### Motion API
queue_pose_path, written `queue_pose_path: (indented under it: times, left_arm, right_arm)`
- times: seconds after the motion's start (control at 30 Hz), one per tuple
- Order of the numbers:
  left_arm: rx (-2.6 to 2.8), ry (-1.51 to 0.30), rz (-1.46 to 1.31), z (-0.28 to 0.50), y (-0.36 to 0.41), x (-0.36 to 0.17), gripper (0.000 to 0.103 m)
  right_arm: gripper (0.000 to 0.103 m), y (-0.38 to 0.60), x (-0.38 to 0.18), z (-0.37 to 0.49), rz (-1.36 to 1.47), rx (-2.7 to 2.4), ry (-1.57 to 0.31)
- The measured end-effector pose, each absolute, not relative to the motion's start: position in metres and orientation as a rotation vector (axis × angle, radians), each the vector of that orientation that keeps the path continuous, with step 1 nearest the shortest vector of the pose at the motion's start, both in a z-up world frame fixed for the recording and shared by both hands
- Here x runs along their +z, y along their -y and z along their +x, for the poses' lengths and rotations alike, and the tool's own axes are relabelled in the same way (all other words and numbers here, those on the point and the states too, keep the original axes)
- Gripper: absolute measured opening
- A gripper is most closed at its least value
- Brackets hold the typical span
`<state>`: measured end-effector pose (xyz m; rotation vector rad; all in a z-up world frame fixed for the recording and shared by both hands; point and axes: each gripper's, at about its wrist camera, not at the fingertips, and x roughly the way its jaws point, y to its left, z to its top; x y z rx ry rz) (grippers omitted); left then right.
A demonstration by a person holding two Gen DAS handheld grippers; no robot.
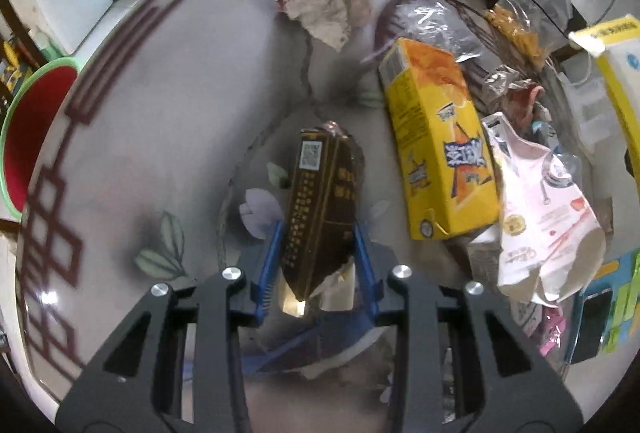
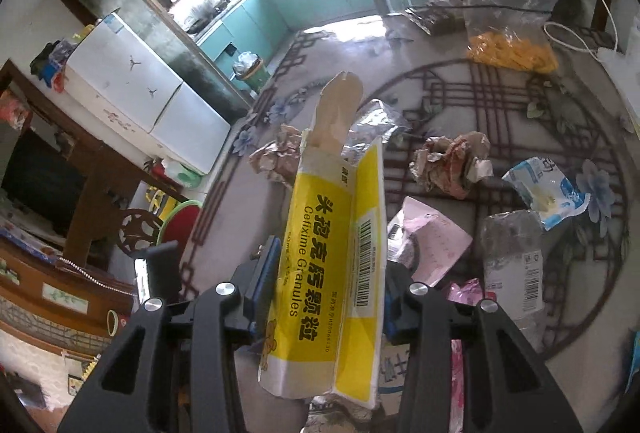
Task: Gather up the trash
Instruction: 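Grasp the yellow medicine box with the right tool while the left grasps the dark brown package, then carry the yellow box and brown package in both tools over the red bucket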
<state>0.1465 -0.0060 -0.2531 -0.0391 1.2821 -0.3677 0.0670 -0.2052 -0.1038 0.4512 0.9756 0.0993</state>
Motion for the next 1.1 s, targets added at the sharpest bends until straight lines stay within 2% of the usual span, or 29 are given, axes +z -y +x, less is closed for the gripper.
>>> queue_pose_path:
  times: [0.47,0.63,1.1]
  left_arm:
    - [-0.395,-0.967,-0.058,0.131,-0.026,-0.122,0.033]
    - [-0.412,-0.892,-0.063,0.119,-0.023,-0.092,0.033]
    - [-0.381,-0.805,-0.071,0.110,-0.061,-0.070,0.034]
  right_arm:
    - [0.042,0.182,-0.062,0.063,0.335,0.089,-0.845]
    - [0.043,0.177,-0.054,0.061,0.314,0.081,-0.825]
    - [0.044,0.150,-0.020,0.051,0.232,0.048,-0.737]
